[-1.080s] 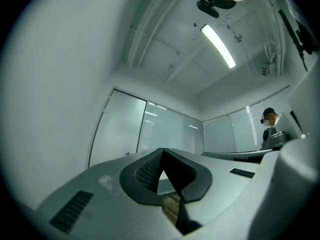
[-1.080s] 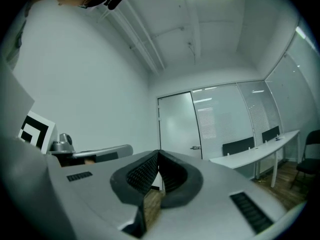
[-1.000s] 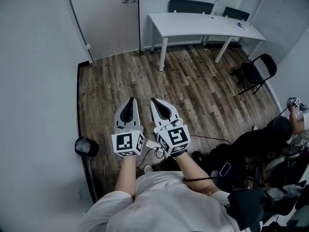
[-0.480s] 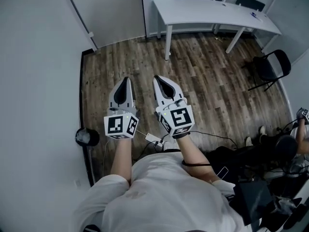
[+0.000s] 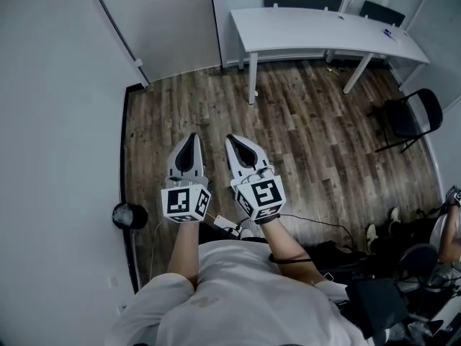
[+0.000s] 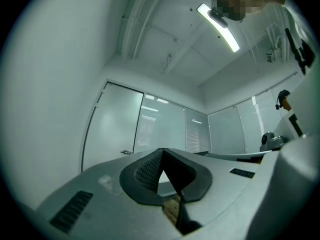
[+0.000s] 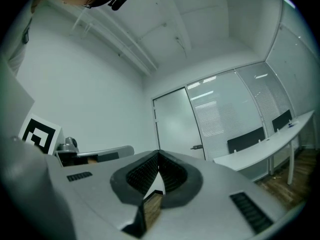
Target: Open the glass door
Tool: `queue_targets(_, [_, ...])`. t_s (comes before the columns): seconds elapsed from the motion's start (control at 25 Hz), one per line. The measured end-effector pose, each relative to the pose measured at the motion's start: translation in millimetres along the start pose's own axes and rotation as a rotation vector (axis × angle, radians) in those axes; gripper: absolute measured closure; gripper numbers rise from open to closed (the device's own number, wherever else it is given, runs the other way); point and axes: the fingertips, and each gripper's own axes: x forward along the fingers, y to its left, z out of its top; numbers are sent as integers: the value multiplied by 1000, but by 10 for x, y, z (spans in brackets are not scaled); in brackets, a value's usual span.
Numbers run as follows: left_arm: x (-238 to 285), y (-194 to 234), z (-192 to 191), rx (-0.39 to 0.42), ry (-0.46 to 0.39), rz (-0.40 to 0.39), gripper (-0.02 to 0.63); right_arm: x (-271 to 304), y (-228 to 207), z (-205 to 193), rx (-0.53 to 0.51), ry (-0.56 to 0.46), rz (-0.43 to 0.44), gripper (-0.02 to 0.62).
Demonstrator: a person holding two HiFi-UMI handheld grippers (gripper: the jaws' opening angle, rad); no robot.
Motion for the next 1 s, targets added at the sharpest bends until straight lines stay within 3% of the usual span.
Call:
queue_targets(0.2, [275, 14, -29, 25, 14, -18, 603, 255, -173, 21, 6, -2, -1, 591])
queue_targets(0.52, [867, 650, -132, 20, 16, -60, 603, 1132, -200, -121, -20, 23, -25, 591])
queue_targets(0.76, [1453, 1601, -135, -10, 4, -76, 603, 2219, -83, -202, -43, 21, -47, 591])
queue_targets(1.0, [1785, 3048, -113, 36, 33, -34, 603, 3617, 366, -251, 113, -15, 20, 591])
